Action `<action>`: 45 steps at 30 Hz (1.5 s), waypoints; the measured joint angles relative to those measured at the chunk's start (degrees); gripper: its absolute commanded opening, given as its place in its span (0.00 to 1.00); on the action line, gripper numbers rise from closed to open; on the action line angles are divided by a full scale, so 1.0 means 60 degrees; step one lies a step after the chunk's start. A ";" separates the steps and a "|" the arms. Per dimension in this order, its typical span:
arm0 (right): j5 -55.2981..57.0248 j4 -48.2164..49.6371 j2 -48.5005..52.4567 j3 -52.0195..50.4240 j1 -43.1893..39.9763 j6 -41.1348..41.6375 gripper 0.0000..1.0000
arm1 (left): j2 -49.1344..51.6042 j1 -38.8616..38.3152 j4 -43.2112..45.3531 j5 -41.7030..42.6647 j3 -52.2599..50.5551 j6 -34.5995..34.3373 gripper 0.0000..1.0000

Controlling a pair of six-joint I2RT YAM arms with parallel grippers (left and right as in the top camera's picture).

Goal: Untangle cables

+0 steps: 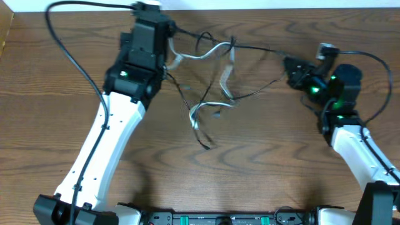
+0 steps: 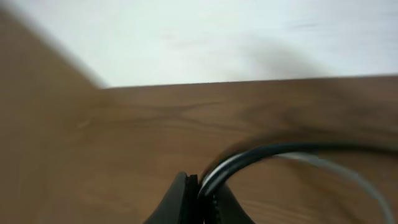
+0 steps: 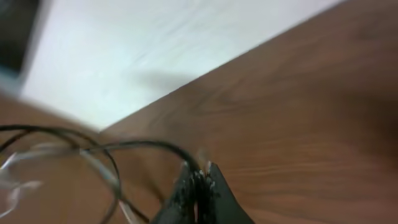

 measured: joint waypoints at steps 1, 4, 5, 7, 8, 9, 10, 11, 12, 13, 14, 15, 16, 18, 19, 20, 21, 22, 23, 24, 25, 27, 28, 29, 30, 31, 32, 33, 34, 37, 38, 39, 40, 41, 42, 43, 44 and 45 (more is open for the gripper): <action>0.0178 -0.0066 0.0000 0.0000 -0.0171 0.0051 0.01 | 0.0000 0.0208 -0.0007 -0.0328 0.0000 -0.0036 0.08; 0.0707 -0.0295 0.0000 0.0000 -0.0525 0.0240 0.01 | 0.0000 0.0750 -0.0036 -0.1067 0.0000 -0.0306 0.08; 0.0801 -0.0357 0.0000 0.0000 -0.0532 0.0291 0.01 | 0.0000 0.0856 -0.0058 -0.1213 0.0000 -0.0433 0.08; 0.0871 -0.0437 0.0000 0.0000 -0.0521 0.0361 0.04 | 0.0000 0.1009 -0.0124 -0.1461 0.0000 -0.0718 0.08; 0.0878 -0.0444 0.0000 0.0000 -0.0521 0.0397 0.07 | 0.0000 0.1038 -0.0142 -0.1508 0.0000 -0.0823 0.08; 0.0878 -0.0444 0.0000 0.0000 -0.0521 0.0437 0.12 | 0.0000 0.1049 -0.0164 -0.1504 0.0000 -0.0922 0.08; 0.0856 -0.0433 0.0000 0.0000 -0.0521 0.0448 0.16 | 0.0000 0.1049 -0.0168 -0.1435 0.0000 -0.0991 0.08; 0.0838 -0.0415 0.0000 0.0000 -0.0521 0.0484 0.18 | 0.0000 0.1049 -0.0175 -0.1344 0.0000 -0.1035 0.08; 0.0790 -0.0368 0.0000 0.0000 -0.0521 0.0503 0.24 | 0.0000 0.1049 -0.0178 -0.1144 0.0000 -0.1071 0.08; 0.0696 -0.0313 0.0000 0.0000 -0.0521 0.0521 0.29 | 0.0000 0.1049 -0.0175 -0.0885 0.0000 -0.1129 0.08; 0.0619 -0.0266 0.0000 0.0000 -0.0521 0.0521 0.37 | 0.0000 0.1049 -0.0168 -0.0528 0.0000 -0.1166 0.08; 0.0514 -0.0222 0.0000 0.0000 -0.0521 0.0535 0.47 | 0.0000 0.1049 -0.0149 -0.0244 0.0000 -0.1180 0.08; 0.0404 -0.0193 0.0000 -0.0004 -0.0521 0.0528 0.55 | 0.0000 0.1049 -0.0106 0.0084 0.0000 -0.1191 0.08; 0.0186 -0.0095 0.0000 -0.0007 -0.0521 0.0517 0.69 | 0.0000 0.1049 0.0084 0.0816 0.0000 -0.1180 0.08; 0.0051 -0.0033 0.0000 -0.0007 -0.0517 0.0525 0.76 | 0.0000 0.1049 0.0208 0.1257 0.0000 -0.1133 0.08; -0.0076 0.0015 0.0000 -0.0007 -0.0514 0.0484 0.80 | 0.0000 0.1049 0.0335 0.1719 0.0000 -0.1089 0.08; -0.0186 0.0066 0.0000 -0.0007 -0.0495 0.0484 0.85 | 0.0000 0.1049 0.0459 0.2218 0.0000 -0.1024 0.08; -0.0270 0.0109 0.0000 -0.0007 -0.0470 0.0488 0.88 | 0.0000 0.1049 0.0576 0.2743 0.0000 -0.0943 0.08; -0.0339 0.0142 0.0000 -0.0007 -0.0423 0.0484 0.91 | 0.0000 0.1049 0.0699 0.3344 0.0000 -0.0900 0.08; -0.0412 0.0175 0.0000 -0.0011 -0.0350 0.0474 0.93 | 0.0000 0.1049 0.0841 0.4054 0.0000 -0.0863 0.08; -0.0448 0.0204 0.0000 -0.0011 -0.0277 0.0474 0.93 | 0.0000 0.1049 0.1013 0.4841 0.0000 -0.0831 0.08; -0.0510 0.0233 0.0000 -0.0011 -0.0095 0.0423 0.95 | 0.0000 0.1049 0.1348 0.6462 0.0000 -0.0750 0.08; -0.0528 0.0266 0.0000 -0.0011 0.0000 0.0375 0.96 | 0.0000 0.1045 0.1552 0.7395 0.0000 -0.0714 0.08; -0.0543 0.0313 0.0000 -0.0011 0.0124 0.0273 0.97 | 0.0000 0.1027 0.1734 0.8280 0.0000 -0.0678 0.08; -0.0554 0.0321 0.0000 -0.0011 0.0175 0.0248 0.96 | 0.0000 0.1013 0.1851 0.9012 0.0000 -0.0652 0.08; -0.0539 0.0357 0.0000 -0.0011 0.0259 0.0189 0.96 | 0.0000 0.0962 0.1978 0.9847 0.0000 -0.0532 0.08; -0.0528 0.0364 0.0000 -0.0011 0.0328 0.0149 0.97 | 0.0000 0.0907 0.2073 1.0571 0.0000 -0.0393 0.08; -0.0463 0.0372 0.0000 -0.0011 0.0379 0.0113 0.96 | 0.0000 0.0838 0.2087 1.1147 0.0000 -0.0248 0.08; -0.0448 0.0375 0.0000 -0.0011 0.0393 0.0087 0.96 | 0.0000 0.0736 0.2073 1.1730 0.0000 -0.0076 0.07; -0.0313 0.0379 0.0000 -0.0011 0.0375 0.0011 0.95 | 0.0000 0.0350 0.1887 1.2917 0.0000 0.0557 0.08; -0.0240 0.0372 0.0000 -0.0011 0.0375 -0.0011 0.94 | 0.0000 0.0200 0.1730 1.3209 0.0000 0.0820 0.08; -0.0200 0.0364 0.0000 -0.0011 0.0379 -0.0018 0.94 | 0.0000 0.0109 0.1566 1.3376 0.0000 0.0998 0.12; -0.0168 0.0342 0.0000 -0.0011 0.0379 -0.0044 0.93 | 0.0000 0.0004 0.1381 1.3540 0.0000 0.1286 0.25; -0.0131 0.0313 0.0000 -0.0011 0.0379 -0.0069 0.93 | 0.0000 -0.0073 0.1202 1.3672 0.0000 0.1555 0.42; -0.0095 0.0273 0.0000 -0.0011 0.0379 -0.0106 0.93 | 0.0000 -0.0131 0.1045 1.3777 0.0000 0.1741 0.69; -0.0062 0.0248 0.0000 -0.0011 0.0379 -0.0135 0.92 | 0.0000 -0.0171 0.0929 1.3821 0.0000 0.1916 0.90; -0.0022 0.0211 0.0000 -0.0011 0.0379 -0.0164 0.92 | 0.0000 -0.0197 0.0783 1.3817 0.0000 0.2069 0.91; 0.0015 0.0171 0.0000 -0.0011 0.0379 -0.0200 0.92 | 0.0000 -0.0208 0.0627 1.3763 0.0000 0.2167 0.91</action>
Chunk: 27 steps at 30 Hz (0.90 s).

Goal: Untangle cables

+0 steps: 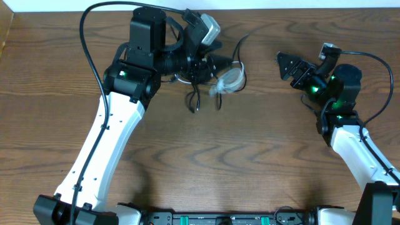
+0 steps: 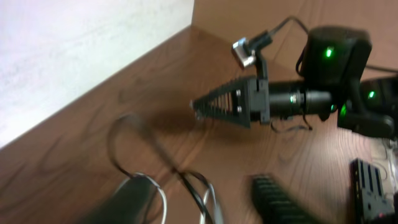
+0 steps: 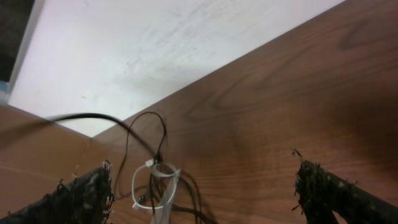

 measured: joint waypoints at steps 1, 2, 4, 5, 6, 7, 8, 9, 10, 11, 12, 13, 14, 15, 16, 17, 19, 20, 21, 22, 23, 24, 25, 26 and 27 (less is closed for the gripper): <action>0.0040 -0.0036 0.0000 0.0000 0.0000 -0.0022 0.92 | 0.0000 0.0000 -0.0160 -0.0087 0.0000 0.0113 0.91; 0.0069 -0.0076 0.0000 0.0000 0.0000 -0.0044 0.92 | 0.0000 0.0000 -0.0339 -0.0251 0.0000 0.0168 0.91; 0.0135 -0.0135 0.0000 0.0000 0.0000 -0.0076 0.92 | 0.0000 0.0004 -0.0670 -0.0681 0.0000 0.0255 0.92; 0.0171 -0.0164 0.0000 0.0000 0.0000 -0.0095 0.92 | 0.0000 0.0000 -0.0841 -0.0980 0.0000 0.0313 0.92; 0.0189 -0.0168 0.0000 0.0000 0.0000 -0.0102 0.92 | 0.0000 -0.0004 -0.1002 -0.1249 0.0000 0.0353 0.92; 0.0208 -0.0182 0.0000 0.0000 0.0000 -0.0106 0.92 | 0.0000 -0.0004 -0.1184 -0.1606 0.0000 0.0386 0.92; 0.0229 -0.0182 0.0000 0.0000 0.0000 -0.0109 0.92 | 0.0004 -0.0004 -0.1373 -0.2076 0.0000 0.0404 0.92; 0.0240 -0.0189 0.0000 0.0000 0.0000 -0.0109 0.92 | 0.0011 -0.0004 -0.1494 -0.2433 0.0000 0.0408 0.92; 0.0248 -0.0200 0.0000 0.0000 0.0000 -0.0109 0.92 | 0.0022 -0.0004 -0.1603 -0.2732 0.0000 0.0419 0.92; 0.0251 -0.0219 0.0000 0.0000 0.0000 -0.0109 0.92 | 0.0033 -0.0004 -0.1719 -0.3126 0.0000 0.0430 0.92; 0.0270 -0.0237 0.0000 0.0000 0.0000 -0.0109 0.92 | 0.0051 -0.0004 -0.1836 -0.3490 0.0000 0.0433 0.92; 0.0280 -0.0255 0.0000 0.0000 0.0000 -0.0109 0.92 | 0.0076 -0.0004 -0.1909 -0.3803 0.0000 0.0437 0.92; 0.0299 -0.0277 0.0000 0.0000 0.0000 -0.0109 0.92 | 0.0124 -0.0004 -0.1993 -0.4317 0.0000 0.0437 0.92; 0.0317 -0.0295 0.0000 0.0000 0.0000 -0.0109 0.92 | 0.0153 -0.0004 -0.2065 -0.4608 0.0000 0.0437 0.92; 0.0331 -0.0321 0.0000 0.0000 0.0000 -0.0109 0.92 | 0.0204 -0.0004 -0.2131 -0.4969 0.0000 0.0437 0.92; 0.0357 -0.0342 0.0000 0.0000 0.0000 -0.0109 0.92 | 0.0255 -0.0004 -0.2182 -0.5304 0.0000 0.0437 0.92; 0.0408 -0.0404 0.0000 0.0000 -0.0004 -0.0109 0.93 | 0.0368 -0.0004 -0.2310 -0.5960 0.0000 0.0437 0.92; 0.0423 -0.0433 0.0000 0.0000 0.0000 -0.0109 0.93 | 0.0423 -0.0004 -0.2371 -0.6240 0.0000 0.0437 0.92; 0.0430 -0.0474 0.0000 0.0000 -0.0004 -0.0109 0.93 | 0.0495 -0.0004 -0.2412 -0.6550 0.0000 0.0433 0.92; 0.0430 -0.0503 0.0000 0.0000 -0.0004 -0.0113 0.94 | 0.0543 -0.0004 -0.2430 -0.6750 0.0000 0.0433 0.92; 0.0441 -0.0576 0.0000 0.0000 0.0000 -0.0113 0.95 | 0.0619 -0.0004 -0.2441 -0.7020 0.0000 0.0426 0.92; 0.0448 -0.0619 0.0000 0.0000 0.0000 -0.0113 0.95 | 0.0685 -0.0004 -0.2448 -0.7220 0.0000 0.0423 0.92; 0.0455 -0.0696 0.0000 0.0000 0.0000 -0.0120 0.96 | 0.0761 0.0000 -0.2452 -0.7410 0.0000 0.0397 0.92; 0.0459 -0.0772 0.0000 0.0000 0.0000 -0.0124 0.96 | 0.0838 0.0004 -0.2455 -0.7559 0.0000 0.0390 0.92; 0.0463 -0.0845 0.0000 0.0000 0.0000 -0.0138 0.97 | 0.0907 0.0007 -0.2455 -0.7679 0.0000 0.0386 0.92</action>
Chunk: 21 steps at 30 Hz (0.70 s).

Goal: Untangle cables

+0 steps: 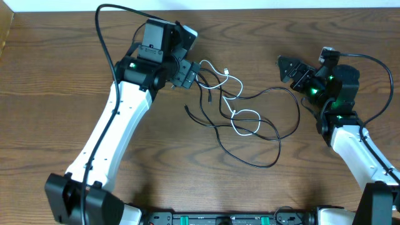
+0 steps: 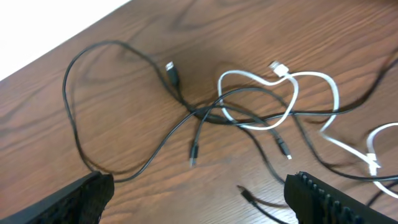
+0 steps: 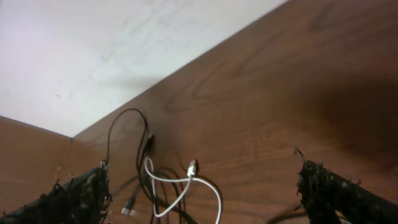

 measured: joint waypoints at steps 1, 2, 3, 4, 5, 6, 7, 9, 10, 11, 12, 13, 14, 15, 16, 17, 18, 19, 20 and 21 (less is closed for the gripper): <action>0.0007 -0.0080 0.0000 0.0000 0.0000 -0.0007 0.97 | 0.0080 0.0018 0.0000 -0.0106 0.0000 -0.0033 0.92; 0.0007 -0.0131 0.0000 0.0000 0.0000 -0.0022 0.97 | 0.0135 0.0044 0.0000 -0.0164 0.0000 -0.0076 0.92; 0.0018 -0.0193 0.0000 0.0000 0.0000 -0.0051 0.97 | 0.0200 0.0084 0.0004 -0.0251 0.0000 -0.0215 0.92; 0.0025 -0.0251 0.0000 0.0000 0.0000 -0.0084 0.98 | 0.0240 0.0135 0.0007 -0.0324 0.0000 -0.0350 0.92; 0.0029 -0.0302 0.0000 0.0000 0.0000 -0.0149 0.99 | 0.0273 0.0208 0.0007 -0.0379 0.0000 -0.0514 0.92; 0.0029 -0.0357 0.0000 0.0000 0.0000 -0.0215 0.99 | 0.0291 0.0306 0.0007 -0.0415 0.0000 -0.0718 0.92; 0.0029 -0.0408 0.0000 0.0000 0.0000 -0.0270 0.99 | 0.0291 0.0393 0.0007 -0.0433 0.0000 -0.0871 0.92; 0.0029 -0.0459 0.0000 0.0000 0.0000 -0.0379 0.99 | 0.0291 0.0627 0.0011 -0.0488 0.0000 -0.1293 0.92; 0.0029 -0.0495 0.0000 0.0000 0.0000 -0.0433 0.99 | 0.0291 0.0765 0.0011 -0.0499 0.0000 -0.1534 0.92; 0.0029 -0.0521 0.0000 0.0000 0.0000 -0.0463 0.99 | 0.0291 0.0900 0.0011 -0.0532 0.0000 -0.1774 0.92; 0.0029 -0.0543 0.0000 0.0000 0.0000 -0.0488 0.99 | 0.0291 0.1038 0.0011 -0.0557 0.0000 -0.1993 0.92; 0.0029 -0.0565 0.0000 0.0000 0.0000 -0.0499 0.99 | 0.0291 0.1202 0.0011 -0.0568 0.0000 -0.2229 0.92; 0.0029 -0.0576 0.0000 0.0000 0.0000 -0.0514 0.99 | 0.0291 0.1319 0.0011 -0.0576 0.0000 -0.2397 0.92; 0.0029 -0.0597 0.0000 0.0000 0.0000 -0.0532 0.99 | 0.0291 0.1424 0.0011 -0.0594 0.0000 -0.2543 0.92; 0.0029 -0.0634 0.0000 0.0000 0.0000 -0.0539 0.99 | 0.0291 0.1548 0.0007 -0.0597 0.0000 -0.2688 0.92; 0.0029 -0.0659 0.0000 0.0000 0.0000 -0.0550 0.99 | 0.0291 0.1625 0.0004 -0.0601 0.0000 -0.2776 0.92; 0.0029 -0.0674 0.0000 0.0000 0.0000 -0.0561 0.99 | 0.0291 0.1679 -0.0007 -0.0623 0.0000 -0.2874 0.92; 0.0029 -0.0674 0.0000 0.0000 0.0000 -0.0565 0.99 | 0.0291 0.1694 -0.0011 -0.0627 0.0000 -0.2943 0.92; 0.0029 -0.0674 0.0000 0.0000 0.0000 -0.0565 0.99 | 0.0291 0.1698 -0.0025 -0.0627 0.0000 -0.2991 0.92; 0.0029 -0.0678 0.0000 0.0000 0.0000 -0.0565 0.99 | 0.0291 0.1694 -0.0044 -0.0627 0.0000 -0.3038 0.92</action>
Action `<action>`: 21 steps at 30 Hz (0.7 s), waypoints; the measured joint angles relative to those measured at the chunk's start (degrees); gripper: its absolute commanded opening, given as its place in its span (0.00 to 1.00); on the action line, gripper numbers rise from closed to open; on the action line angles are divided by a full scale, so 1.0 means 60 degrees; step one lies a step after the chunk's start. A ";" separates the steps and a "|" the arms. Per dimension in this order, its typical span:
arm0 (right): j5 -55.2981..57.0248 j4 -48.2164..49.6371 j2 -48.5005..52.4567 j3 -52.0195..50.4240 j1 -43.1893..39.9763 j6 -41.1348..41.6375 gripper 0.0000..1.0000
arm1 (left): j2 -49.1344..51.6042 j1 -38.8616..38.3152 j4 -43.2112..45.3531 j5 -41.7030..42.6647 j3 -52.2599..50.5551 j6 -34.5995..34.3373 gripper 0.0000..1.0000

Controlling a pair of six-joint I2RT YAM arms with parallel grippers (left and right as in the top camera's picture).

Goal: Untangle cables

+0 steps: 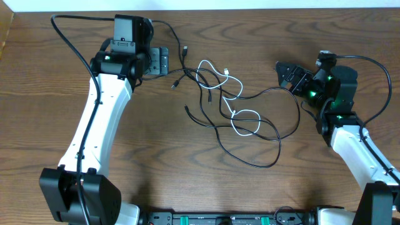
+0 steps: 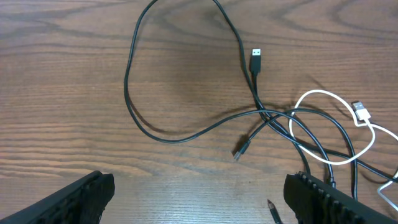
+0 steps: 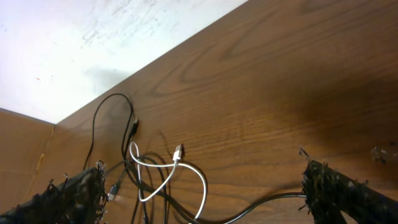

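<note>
Black cables [image 1: 250, 134] and a white cable [image 1: 240, 119] lie loosely crossed over each other on the wooden table [image 1: 187, 181], between the two arms. My left gripper [image 1: 157, 61] hangs open at the far left of the cables, nothing between its fingers; its wrist view shows a black loop [image 2: 180, 118] with a USB plug [image 2: 255, 58] and the white cable [image 2: 329, 127]. My right gripper [image 1: 289, 74] stands open at the far right, empty. The right wrist view looks over the white cable [image 3: 186, 177] and black strands [image 3: 267, 205] toward the table's far edge.
The table's far edge meets a white wall [image 3: 112, 37] behind the cables. A box-like brown edge [image 1: 5, 31] shows at the far left corner. The arms' own black leads [image 1: 69, 44] arch over the table behind each wrist.
My left gripper has moved left and back from the cables, still open. The black loop at the far left of the cables has shifted. The right gripper has barely moved.
Both grippers were shut on cables, pulling them apart across the far side of the table. Then the right one was open and the left one held a bunched tangle up. Afterwards both were open, the cables lay spread on the table, and the left arm has drawn off left.
</note>
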 measured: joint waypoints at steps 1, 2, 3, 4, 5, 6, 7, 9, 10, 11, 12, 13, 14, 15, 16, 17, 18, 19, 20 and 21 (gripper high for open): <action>0.0000 -0.0015 0.0000 0.0000 0.0000 0.0000 0.99 | 0.0000 -0.0007 0.0000 0.0000 0.0000 -0.0007 0.92; 0.0000 -0.0040 0.0000 0.0000 0.0000 -0.0004 0.99 | 0.0000 -0.0015 0.0004 0.0004 0.0000 -0.0015 0.92; 0.0004 -0.0109 0.0000 0.0000 0.0000 -0.0022 0.99 | 0.0000 -0.0018 0.0000 0.0004 0.0000 -0.0033 0.92; 0.0044 -0.0262 0.0000 0.0000 0.0000 -0.0069 0.99 | 0.0000 -0.0015 0.0000 0.0004 0.0000 -0.0040 0.92; 0.0102 -0.0459 0.0000 0.0000 0.0000 -0.0106 0.99 | 0.0000 -0.0015 0.0000 0.0000 0.0000 -0.0044 0.92; 0.0138 -0.0637 0.0000 0.0000 0.0000 -0.0127 0.99 | 0.0000 -0.0015 0.0000 0.0004 0.0000 -0.0062 0.92; 0.0164 -0.0816 0.0000 -0.0004 -0.0004 -0.0138 0.99 | 0.0000 -0.0015 0.0000 0.0000 0.0000 -0.0076 0.92; 0.0204 -0.1180 0.0000 -0.0004 0.0000 -0.0168 0.99 | 0.0000 -0.0015 0.0000 0.0004 0.0000 -0.0084 0.92; 0.0219 -0.1370 0.0000 -0.0004 0.0000 -0.0175 0.99 | 0.0000 -0.0015 0.0000 0.0000 0.0000 -0.0106 0.93; 0.0240 -0.1552 0.0000 -0.0004 0.0000 -0.0189 0.99 | 0.0000 -0.0015 -0.0004 0.0000 0.0000 -0.0113 0.93; 0.0251 -0.1701 0.0000 -0.0004 -0.0004 -0.0204 0.99 | 0.0000 -0.0015 0.0000 0.0004 0.0000 -0.0146 0.93; 0.0262 -0.1847 0.0000 -0.0004 -0.0004 -0.0208 0.99 | 0.0000 -0.0015 0.0000 0.0004 0.0000 -0.0149 0.92; 0.0280 -0.2011 0.0000 -0.0004 0.0000 -0.0208 0.99 | 0.0000 -0.0015 -0.0004 0.0000 0.0000 -0.0164 0.92; 0.0288 -0.2087 0.0000 -0.0004 0.0000 -0.0211 0.99 | 0.0000 -0.0015 0.0000 0.0004 0.0000 -0.0178 0.92; 0.0302 -0.2269 0.0000 -0.0004 0.0000 -0.0211 0.99 | 0.0000 -0.0015 -0.0004 0.0004 0.0000 -0.0178 0.92; 0.0310 -0.2361 0.0000 -0.0004 0.0000 -0.0211 0.99 | 0.0000 -0.0015 -0.0004 0.0004 0.0000 -0.0182 0.92; 0.0321 -0.2477 0.0000 -0.0004 -0.0004 -0.0211 0.99 | 0.0000 -0.0015 -0.0004 0.0000 0.0000 -0.0182 0.93; 0.0324 -0.2575 0.0000 -0.0004 -0.0004 -0.0211 0.99 | 0.0000 -0.0015 -0.0004 0.0004 0.0000 -0.0182 0.93; 0.0324 -0.2656 0.0000 -0.0004 -0.0004 -0.0215 0.99 | 0.0000 -0.0015 -0.0004 0.0000 0.0000 -0.0182 0.92; 0.0324 -0.2703 0.0000 -0.0004 0.0000 -0.0215 0.99 | 0.0000 -0.0015 0.0000 0.0000 0.0000 -0.0182 0.92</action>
